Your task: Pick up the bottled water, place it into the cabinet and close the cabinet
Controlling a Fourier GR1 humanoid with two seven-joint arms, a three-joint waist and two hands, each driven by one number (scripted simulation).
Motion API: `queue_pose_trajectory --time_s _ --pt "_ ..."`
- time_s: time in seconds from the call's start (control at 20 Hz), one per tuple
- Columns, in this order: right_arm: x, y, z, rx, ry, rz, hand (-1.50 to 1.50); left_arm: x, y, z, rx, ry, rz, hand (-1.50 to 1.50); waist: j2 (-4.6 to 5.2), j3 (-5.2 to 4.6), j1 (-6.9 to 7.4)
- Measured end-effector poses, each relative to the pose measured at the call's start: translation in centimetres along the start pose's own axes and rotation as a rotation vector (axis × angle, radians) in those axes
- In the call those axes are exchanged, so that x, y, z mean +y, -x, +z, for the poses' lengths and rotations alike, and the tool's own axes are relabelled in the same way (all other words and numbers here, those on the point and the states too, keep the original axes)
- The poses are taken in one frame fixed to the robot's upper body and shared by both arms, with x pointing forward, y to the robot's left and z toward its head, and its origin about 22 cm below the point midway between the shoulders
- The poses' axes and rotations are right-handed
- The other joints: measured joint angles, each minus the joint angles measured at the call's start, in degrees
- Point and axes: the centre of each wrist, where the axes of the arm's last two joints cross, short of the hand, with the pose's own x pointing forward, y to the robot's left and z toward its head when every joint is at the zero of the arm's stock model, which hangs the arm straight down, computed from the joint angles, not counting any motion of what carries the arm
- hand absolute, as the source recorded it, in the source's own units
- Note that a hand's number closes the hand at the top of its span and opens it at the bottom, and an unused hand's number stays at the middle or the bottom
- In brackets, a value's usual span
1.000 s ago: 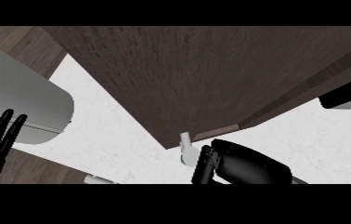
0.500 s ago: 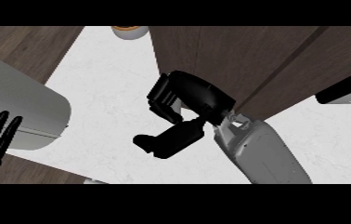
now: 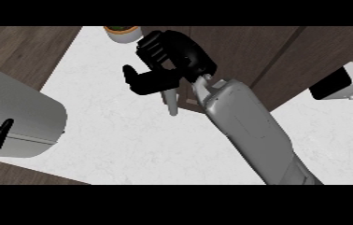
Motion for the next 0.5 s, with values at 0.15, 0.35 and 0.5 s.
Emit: queue_pose_trajectory --time_s 0.15,0.35,0.5 --pt "0.29 0.27 -0.52 0.0 0.019 -0.026 -1.5 0.17 -0.06 0.37 0.002 -0.008 -0.001 -1.5 -0.49 0.03 -0.43" --pt "0.7 0.48 -0.81 0.006 0.033 -0.08 -1.5 0.27 -0.12 0.88 -0.001 -0.015 0.003 -1.5 -0.89 -0.14 -0.48" --pt "1.08 0.47 -1.05 0.004 0.043 -0.113 -1.5 0.38 -0.14 0.97 -0.004 -0.015 0.004 -1.5 -0.94 -0.25 -0.71"
